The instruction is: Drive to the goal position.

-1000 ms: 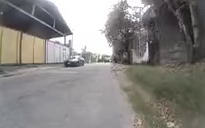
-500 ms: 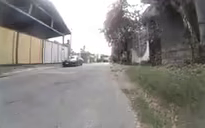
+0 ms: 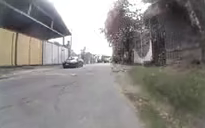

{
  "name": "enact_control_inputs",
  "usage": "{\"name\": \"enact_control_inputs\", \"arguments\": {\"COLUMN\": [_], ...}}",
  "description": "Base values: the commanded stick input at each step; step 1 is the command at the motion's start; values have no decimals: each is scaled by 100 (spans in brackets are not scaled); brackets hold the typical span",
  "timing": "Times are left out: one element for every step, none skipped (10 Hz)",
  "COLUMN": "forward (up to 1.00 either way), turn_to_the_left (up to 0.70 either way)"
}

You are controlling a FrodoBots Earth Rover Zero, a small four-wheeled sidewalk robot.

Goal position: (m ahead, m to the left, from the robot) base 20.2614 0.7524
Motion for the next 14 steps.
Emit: {"name": "enact_control_inputs", "arguments": {"forward": [50, 50, 50, 50, 50, 50, 50, 49, 49, 50, 50, 50, 50, 50], "turn_to_the_left": [0, 0, 0, 0, 0, 0, 0, 0, 0, 0, 0, 49, 39, 9]}}
